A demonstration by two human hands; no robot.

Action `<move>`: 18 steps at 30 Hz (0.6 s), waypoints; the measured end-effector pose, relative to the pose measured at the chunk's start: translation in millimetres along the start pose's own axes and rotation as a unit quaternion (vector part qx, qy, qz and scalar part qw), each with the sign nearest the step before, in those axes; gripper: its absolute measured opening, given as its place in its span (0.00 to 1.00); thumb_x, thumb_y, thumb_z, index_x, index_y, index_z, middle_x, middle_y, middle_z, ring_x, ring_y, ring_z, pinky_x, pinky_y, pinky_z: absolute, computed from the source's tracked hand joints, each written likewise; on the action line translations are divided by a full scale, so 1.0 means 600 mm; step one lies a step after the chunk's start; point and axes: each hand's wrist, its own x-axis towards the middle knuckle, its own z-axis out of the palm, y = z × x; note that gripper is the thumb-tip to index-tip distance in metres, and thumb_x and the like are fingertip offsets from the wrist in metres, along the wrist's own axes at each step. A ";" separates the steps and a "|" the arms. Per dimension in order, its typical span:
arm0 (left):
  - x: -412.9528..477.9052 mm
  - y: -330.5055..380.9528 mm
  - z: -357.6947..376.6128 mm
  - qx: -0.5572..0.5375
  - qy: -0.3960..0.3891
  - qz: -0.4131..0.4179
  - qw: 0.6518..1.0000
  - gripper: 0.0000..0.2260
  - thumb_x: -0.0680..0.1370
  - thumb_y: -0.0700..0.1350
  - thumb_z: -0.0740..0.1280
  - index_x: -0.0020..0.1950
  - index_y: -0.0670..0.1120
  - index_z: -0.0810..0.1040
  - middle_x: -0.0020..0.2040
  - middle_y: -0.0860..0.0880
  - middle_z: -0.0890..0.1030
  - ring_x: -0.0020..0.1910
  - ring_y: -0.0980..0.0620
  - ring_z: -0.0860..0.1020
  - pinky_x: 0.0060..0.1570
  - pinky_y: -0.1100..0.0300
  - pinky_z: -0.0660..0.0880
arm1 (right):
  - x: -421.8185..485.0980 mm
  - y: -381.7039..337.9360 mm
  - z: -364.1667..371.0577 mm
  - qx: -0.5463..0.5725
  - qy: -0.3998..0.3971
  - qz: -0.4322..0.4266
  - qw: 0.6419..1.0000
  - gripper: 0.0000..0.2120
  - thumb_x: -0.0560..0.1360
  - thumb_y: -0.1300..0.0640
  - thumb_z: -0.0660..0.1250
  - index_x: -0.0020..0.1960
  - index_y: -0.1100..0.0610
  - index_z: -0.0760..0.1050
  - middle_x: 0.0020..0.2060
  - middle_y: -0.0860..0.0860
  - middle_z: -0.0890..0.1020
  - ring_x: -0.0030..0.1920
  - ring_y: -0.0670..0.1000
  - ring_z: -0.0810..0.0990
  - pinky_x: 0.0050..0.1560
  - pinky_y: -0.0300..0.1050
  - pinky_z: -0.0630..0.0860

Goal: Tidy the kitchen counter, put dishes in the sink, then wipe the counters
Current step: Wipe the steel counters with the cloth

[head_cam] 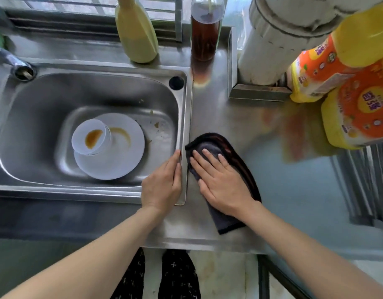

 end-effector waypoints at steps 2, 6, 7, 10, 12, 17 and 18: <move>-0.001 -0.002 0.002 -0.005 -0.006 -0.010 1.000 0.18 0.81 0.49 0.53 0.71 0.55 0.65 0.60 0.49 0.79 0.51 0.42 0.79 0.43 0.54 0.70 | -0.070 -0.026 0.013 -0.009 -0.019 -0.030 0.999 0.26 0.78 0.49 0.52 0.75 0.52 0.58 0.74 0.49 0.60 0.75 0.51 0.54 0.73 0.52 0.51; -0.001 -0.005 0.002 -0.021 -0.019 -0.020 0.999 0.19 0.81 0.49 0.54 0.72 0.57 0.63 0.63 0.48 0.77 0.55 0.41 0.76 0.47 0.52 0.69 | -0.109 -0.025 0.020 -0.034 -0.017 -0.037 0.999 0.25 0.78 0.46 0.52 0.74 0.49 0.58 0.74 0.46 0.60 0.74 0.50 0.57 0.72 0.51 0.52; -0.001 -0.007 0.003 -0.021 -0.022 -0.021 0.999 0.19 0.81 0.49 0.53 0.72 0.57 0.63 0.63 0.48 0.77 0.55 0.41 0.76 0.48 0.52 0.68 | -0.099 -0.016 0.020 -0.032 -0.005 0.009 0.999 0.25 0.77 0.46 0.52 0.74 0.48 0.60 0.74 0.46 0.61 0.74 0.50 0.59 0.71 0.51 0.53; -0.002 -0.010 0.003 -0.033 -0.021 -0.022 0.999 0.18 0.81 0.49 0.53 0.72 0.57 0.64 0.63 0.48 0.77 0.56 0.42 0.76 0.48 0.53 0.68 | -0.060 0.005 0.014 -0.003 0.040 0.203 0.978 0.25 0.78 0.46 0.49 0.74 0.50 0.59 0.74 0.48 0.61 0.74 0.52 0.58 0.71 0.53 0.52; -0.003 -0.011 0.003 -0.031 -0.017 -0.014 0.999 0.18 0.81 0.49 0.53 0.72 0.56 0.65 0.63 0.49 0.77 0.56 0.43 0.76 0.47 0.54 0.68 | -0.040 -0.001 0.014 0.013 0.060 0.299 0.952 0.25 0.79 0.47 0.47 0.75 0.51 0.56 0.75 0.49 0.58 0.75 0.54 0.55 0.72 0.56 0.52; -0.003 -0.014 0.003 -0.033 -0.025 -0.007 0.999 0.19 0.81 0.49 0.52 0.72 0.56 0.64 0.63 0.47 0.77 0.56 0.42 0.76 0.49 0.53 0.69 | -0.042 -0.111 0.034 0.020 0.074 0.304 0.949 0.25 0.79 0.50 0.48 0.75 0.53 0.57 0.74 0.52 0.60 0.74 0.56 0.58 0.71 0.59 0.56; -0.003 -0.014 0.003 -0.035 -0.026 -0.004 0.999 0.19 0.81 0.49 0.52 0.72 0.55 0.64 0.63 0.47 0.77 0.57 0.42 0.76 0.50 0.53 0.69 | -0.054 -0.140 0.042 0.018 0.070 0.285 0.956 0.25 0.78 0.50 0.49 0.75 0.53 0.58 0.74 0.51 0.61 0.74 0.56 0.58 0.71 0.59 0.57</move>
